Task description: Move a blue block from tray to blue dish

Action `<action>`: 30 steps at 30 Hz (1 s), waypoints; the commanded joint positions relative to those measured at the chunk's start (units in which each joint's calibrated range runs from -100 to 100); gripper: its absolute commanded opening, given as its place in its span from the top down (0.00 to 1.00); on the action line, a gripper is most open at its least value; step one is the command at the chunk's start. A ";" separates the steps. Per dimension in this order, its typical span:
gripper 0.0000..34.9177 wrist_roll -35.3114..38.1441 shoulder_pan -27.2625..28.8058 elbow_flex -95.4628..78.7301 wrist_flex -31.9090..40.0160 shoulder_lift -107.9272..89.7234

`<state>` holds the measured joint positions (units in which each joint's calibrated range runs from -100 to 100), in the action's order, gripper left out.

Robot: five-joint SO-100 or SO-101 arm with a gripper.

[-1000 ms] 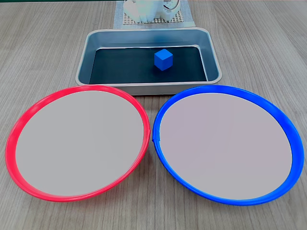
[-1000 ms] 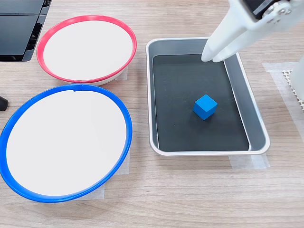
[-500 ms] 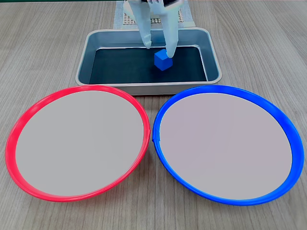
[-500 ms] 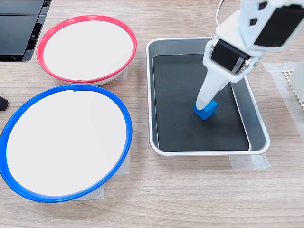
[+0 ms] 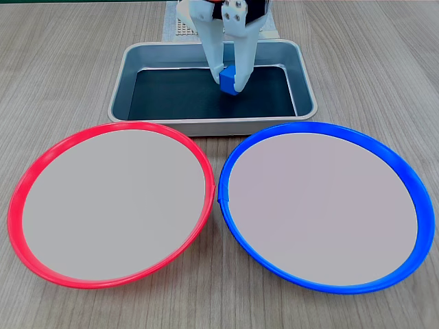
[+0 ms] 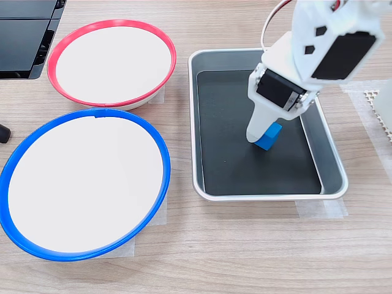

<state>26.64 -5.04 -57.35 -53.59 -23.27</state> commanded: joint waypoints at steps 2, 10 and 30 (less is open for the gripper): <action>0.99 -2.69 -1.50 21.98 -9.35 3.19; 0.99 -8.40 -2.63 49.66 -0.85 21.70; 0.77 -10.55 -6.30 44.74 23.67 27.92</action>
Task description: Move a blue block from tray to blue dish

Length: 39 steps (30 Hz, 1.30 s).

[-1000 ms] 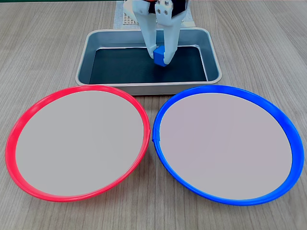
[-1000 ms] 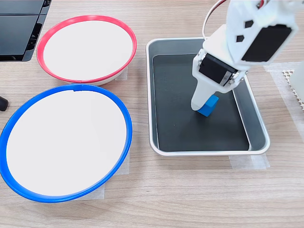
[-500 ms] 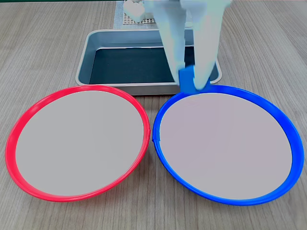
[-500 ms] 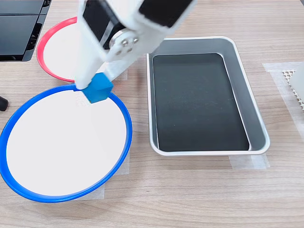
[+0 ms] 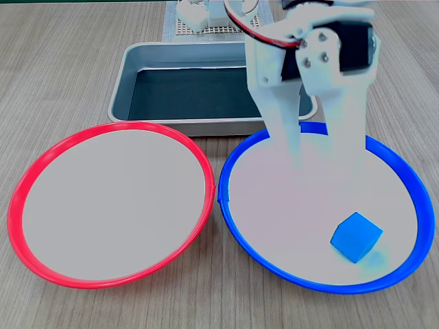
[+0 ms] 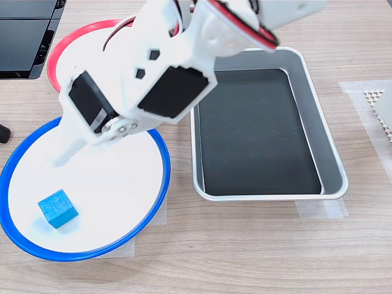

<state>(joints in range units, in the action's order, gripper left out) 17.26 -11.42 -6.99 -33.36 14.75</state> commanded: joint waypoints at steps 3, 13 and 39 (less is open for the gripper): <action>0.99 -4.44 1.02 -22.55 10.12 -25.11; 1.00 -15.58 8.07 -77.45 13.18 -80.12; 0.99 -15.92 10.90 -93.01 -13.98 -113.81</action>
